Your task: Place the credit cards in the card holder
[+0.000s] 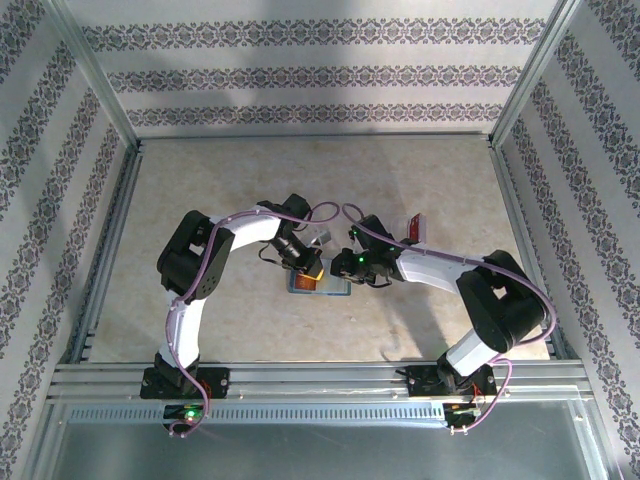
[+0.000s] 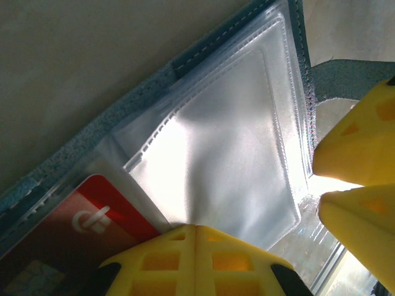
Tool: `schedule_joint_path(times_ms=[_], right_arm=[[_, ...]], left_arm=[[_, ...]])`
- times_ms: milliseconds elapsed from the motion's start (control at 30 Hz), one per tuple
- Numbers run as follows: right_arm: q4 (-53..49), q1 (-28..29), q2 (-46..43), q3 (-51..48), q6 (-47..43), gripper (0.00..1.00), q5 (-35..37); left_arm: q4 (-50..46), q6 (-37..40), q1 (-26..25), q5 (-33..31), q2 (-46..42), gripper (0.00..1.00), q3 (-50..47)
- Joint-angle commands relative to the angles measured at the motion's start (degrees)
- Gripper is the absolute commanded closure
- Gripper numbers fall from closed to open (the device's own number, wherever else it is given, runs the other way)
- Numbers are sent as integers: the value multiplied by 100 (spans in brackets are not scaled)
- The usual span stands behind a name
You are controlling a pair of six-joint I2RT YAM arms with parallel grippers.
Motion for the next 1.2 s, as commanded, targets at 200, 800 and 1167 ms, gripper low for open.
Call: schedule_joint_path(times_ms=[200, 800, 1167], right_arm=[[120, -1, 366, -75, -77, 73, -38], [241, 185, 205, 93, 65, 80, -136], [419, 456, 332, 404, 155, 74, -176]], left_arm=[[-338, 163, -47, -260, 194, 100, 12], [-627, 232, -2, -242, -776, 90, 181], [-461, 630, 211, -1038, -1718, 77, -223]])
